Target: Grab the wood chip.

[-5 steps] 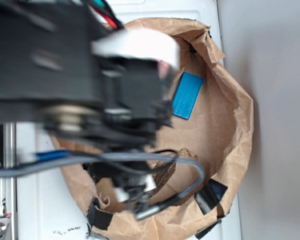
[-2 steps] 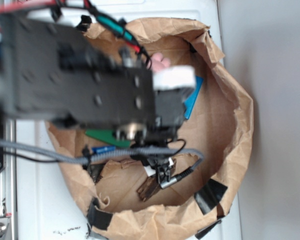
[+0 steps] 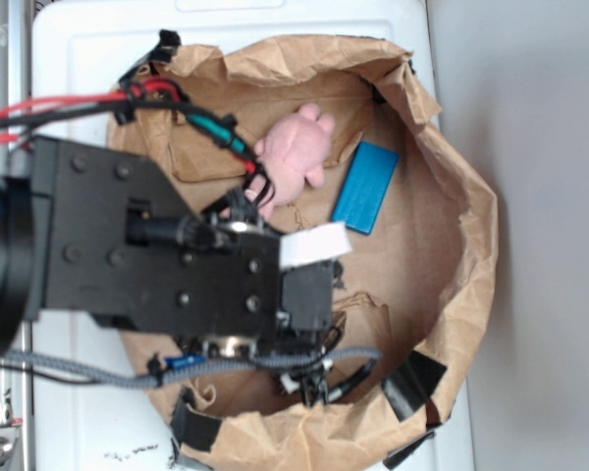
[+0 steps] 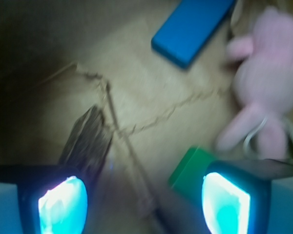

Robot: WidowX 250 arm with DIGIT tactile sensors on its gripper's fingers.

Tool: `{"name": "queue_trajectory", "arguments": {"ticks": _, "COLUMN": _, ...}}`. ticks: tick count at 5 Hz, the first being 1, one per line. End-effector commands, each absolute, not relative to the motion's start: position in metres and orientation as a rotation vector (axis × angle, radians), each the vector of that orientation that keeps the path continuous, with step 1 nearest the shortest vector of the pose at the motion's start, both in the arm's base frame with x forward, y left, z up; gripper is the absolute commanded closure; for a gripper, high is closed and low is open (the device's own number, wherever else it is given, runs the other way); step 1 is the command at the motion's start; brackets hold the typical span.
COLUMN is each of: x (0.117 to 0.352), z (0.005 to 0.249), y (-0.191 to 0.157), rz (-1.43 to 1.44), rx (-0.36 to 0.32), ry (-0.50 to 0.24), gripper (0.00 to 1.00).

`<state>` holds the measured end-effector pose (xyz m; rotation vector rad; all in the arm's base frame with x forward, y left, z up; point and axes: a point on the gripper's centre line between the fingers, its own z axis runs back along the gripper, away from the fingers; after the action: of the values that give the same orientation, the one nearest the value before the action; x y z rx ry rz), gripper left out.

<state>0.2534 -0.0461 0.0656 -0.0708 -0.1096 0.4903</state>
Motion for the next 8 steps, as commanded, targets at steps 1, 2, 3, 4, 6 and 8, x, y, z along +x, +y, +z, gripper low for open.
{"name": "queue_trajectory", "arguments": {"ticks": 1, "x": 0.274, "z": 0.071, "y": -0.075, "rz": 0.572, "rx": -0.094, "ry": -0.108, "gripper": 0.0}}
{"name": "queue_trajectory", "arguments": {"ticks": 2, "x": 0.277, "z": 0.054, "y": -0.088, "rz": 0.598, "rx": -0.064, "ry": -0.128, "gripper": 0.0}}
{"name": "queue_trajectory", "arguments": {"ticks": 3, "x": 0.27, "z": 0.034, "y": -0.092, "rz": 0.598, "rx": -0.036, "ry": -0.127, "gripper": 0.0}}
{"name": "queue_trajectory", "arguments": {"ticks": 4, "x": 0.258, "z": 0.01, "y": -0.09, "rz": 0.589, "rx": 0.008, "ry": -0.125, "gripper": 0.17}}
{"name": "queue_trajectory", "arguments": {"ticks": 6, "x": 0.243, "z": 0.049, "y": -0.075, "rz": 0.614, "rx": -0.047, "ry": -0.092, "gripper": 1.0}}
{"name": "queue_trajectory", "arguments": {"ticks": 8, "x": 0.308, "z": 0.114, "y": -0.042, "rz": 0.663, "rx": -0.076, "ry": 0.003, "gripper": 1.0}}
